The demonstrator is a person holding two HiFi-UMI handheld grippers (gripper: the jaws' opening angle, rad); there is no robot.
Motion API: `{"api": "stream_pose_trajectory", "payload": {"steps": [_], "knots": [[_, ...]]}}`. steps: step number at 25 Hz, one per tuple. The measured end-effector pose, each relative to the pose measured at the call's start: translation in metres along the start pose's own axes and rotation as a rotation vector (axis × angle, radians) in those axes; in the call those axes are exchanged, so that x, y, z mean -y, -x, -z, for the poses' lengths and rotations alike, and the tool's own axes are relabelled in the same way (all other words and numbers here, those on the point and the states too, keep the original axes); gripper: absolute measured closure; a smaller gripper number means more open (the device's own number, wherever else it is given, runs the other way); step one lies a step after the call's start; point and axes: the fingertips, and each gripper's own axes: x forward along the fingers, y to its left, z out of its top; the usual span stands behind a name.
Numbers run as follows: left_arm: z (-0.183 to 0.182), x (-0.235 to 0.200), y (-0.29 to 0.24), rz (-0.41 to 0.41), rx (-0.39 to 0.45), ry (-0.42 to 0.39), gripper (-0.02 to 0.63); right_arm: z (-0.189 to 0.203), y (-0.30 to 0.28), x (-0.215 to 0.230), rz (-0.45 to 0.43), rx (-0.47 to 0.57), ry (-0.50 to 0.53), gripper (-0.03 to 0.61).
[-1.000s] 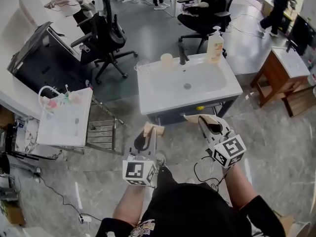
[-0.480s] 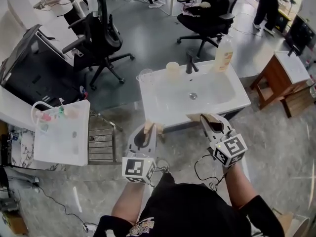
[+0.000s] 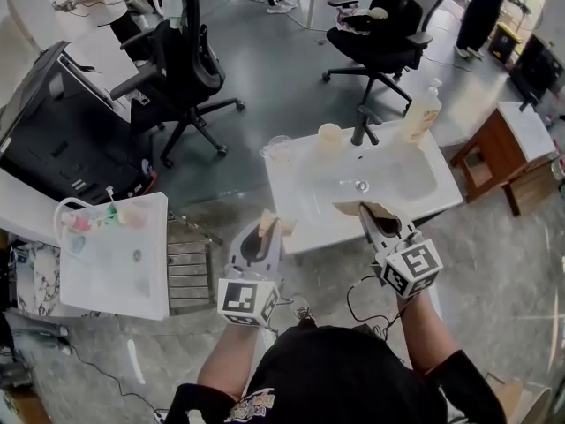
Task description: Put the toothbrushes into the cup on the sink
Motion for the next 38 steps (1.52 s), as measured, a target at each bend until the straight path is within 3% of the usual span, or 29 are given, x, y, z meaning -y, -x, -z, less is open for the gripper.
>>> {"api": "stream_pose_trajectory", "payload": {"steps": [7, 15, 27, 38], "knots": [[-0.005, -0.035, -0.011, 0.021, 0.022, 0.016, 0.555, -0.002, -0.039, -0.015, -0.003, -0.016, 0.012, 0.546], [-0.009, -0.039, -0.018, -0.007, 0.035, 0.042, 0.555, 0.000, -0.056, -0.016, -0.044, -0.031, 0.019, 0.546], [-0.022, -0.001, -0.037, -0.127, 0.060, 0.000, 0.554, -0.016, -0.055, 0.028, -0.182, -0.003, 0.053, 0.546], [-0.022, 0.035, -0.067, -0.153, 0.044, -0.046, 0.555, -0.017, -0.052, 0.073, -0.226, 0.027, 0.023, 0.546]]}}
